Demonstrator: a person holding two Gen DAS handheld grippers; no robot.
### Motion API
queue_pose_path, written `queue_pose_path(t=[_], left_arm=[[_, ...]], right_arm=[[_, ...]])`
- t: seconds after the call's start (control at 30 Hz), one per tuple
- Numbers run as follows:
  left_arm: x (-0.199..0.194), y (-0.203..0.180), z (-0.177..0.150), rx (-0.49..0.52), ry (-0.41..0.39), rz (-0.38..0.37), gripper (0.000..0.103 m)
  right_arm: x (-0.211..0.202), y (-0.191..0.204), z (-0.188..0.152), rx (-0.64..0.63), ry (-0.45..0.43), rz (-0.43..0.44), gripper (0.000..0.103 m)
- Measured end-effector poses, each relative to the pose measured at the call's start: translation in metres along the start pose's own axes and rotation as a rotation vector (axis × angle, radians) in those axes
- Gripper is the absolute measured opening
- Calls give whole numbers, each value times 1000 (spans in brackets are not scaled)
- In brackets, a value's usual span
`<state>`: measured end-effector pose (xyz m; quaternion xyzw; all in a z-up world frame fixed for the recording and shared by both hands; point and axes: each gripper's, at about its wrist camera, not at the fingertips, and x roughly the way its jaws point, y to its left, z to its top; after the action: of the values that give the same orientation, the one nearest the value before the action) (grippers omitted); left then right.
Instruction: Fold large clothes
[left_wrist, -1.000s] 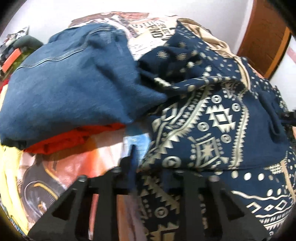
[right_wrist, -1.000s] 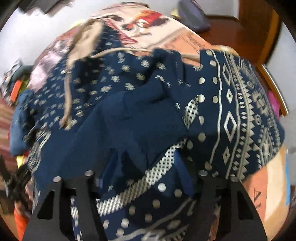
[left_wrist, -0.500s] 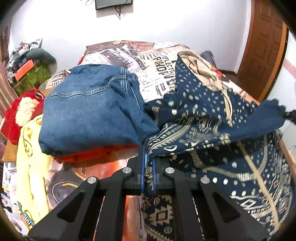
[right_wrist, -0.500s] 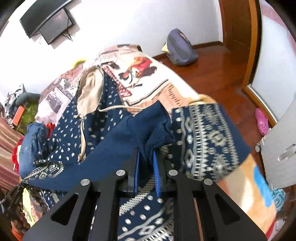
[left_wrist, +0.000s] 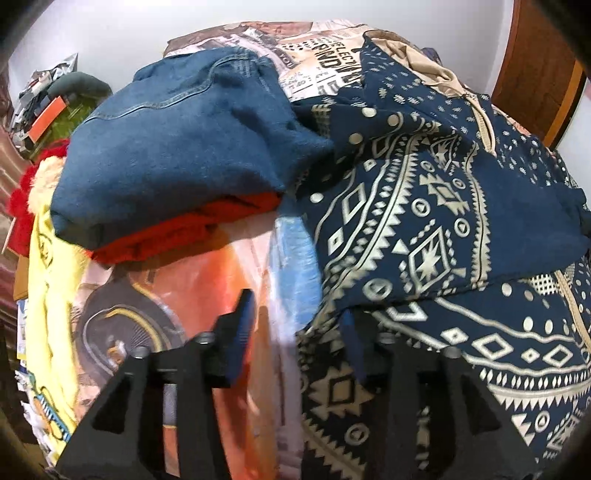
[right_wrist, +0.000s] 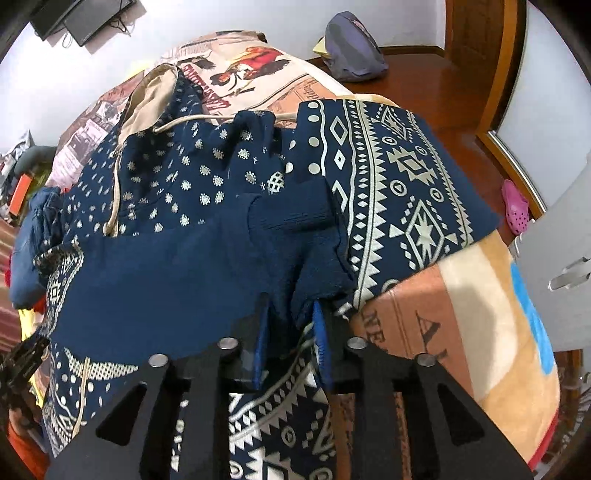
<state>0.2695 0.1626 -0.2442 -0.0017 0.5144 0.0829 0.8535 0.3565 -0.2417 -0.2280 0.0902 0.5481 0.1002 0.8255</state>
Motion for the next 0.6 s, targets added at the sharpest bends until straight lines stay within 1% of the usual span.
queue_pose_path(t=[0.07, 0.13, 0.2, 0.23, 0.27, 0.3, 0.4, 0.5, 0.57, 0.6], left_arm=[[-7, 8, -3, -16, 9, -29, 50], [-17, 14, -6, -31, 5, -51, 52], [-30, 19, -2, -47, -20, -65, 55], [-36, 20, -1, -48, -31, -65, 57], [-44, 21, 4, -49, -51, -63, 60], [-49, 20, 8, -48, -65, -62, 61], [-61, 14, 24, -45, -103, -65, 62], [-69, -5, 44, -19, -143, -83, 64], [-71, -20, 56, -3, -167, -104, 68], [-71, -27, 61, 1, -177, -116, 69]], right_arm=[[-5, -1, -1, -13, 16, 10, 32], [-12, -2, -4, -38, 16, 7, 35], [-21, 0, -6, -68, -4, -32, 46], [-26, 0, -7, -88, -26, -60, 54], [-30, 1, -7, -103, -47, -73, 57], [-38, 1, -8, -124, -78, -84, 57], [-55, -4, -5, -136, -119, -89, 58], [-70, -20, 2, -82, -163, -74, 62], [-79, -37, 7, -16, -186, -42, 66], [-82, -46, 10, 24, -195, -25, 66]])
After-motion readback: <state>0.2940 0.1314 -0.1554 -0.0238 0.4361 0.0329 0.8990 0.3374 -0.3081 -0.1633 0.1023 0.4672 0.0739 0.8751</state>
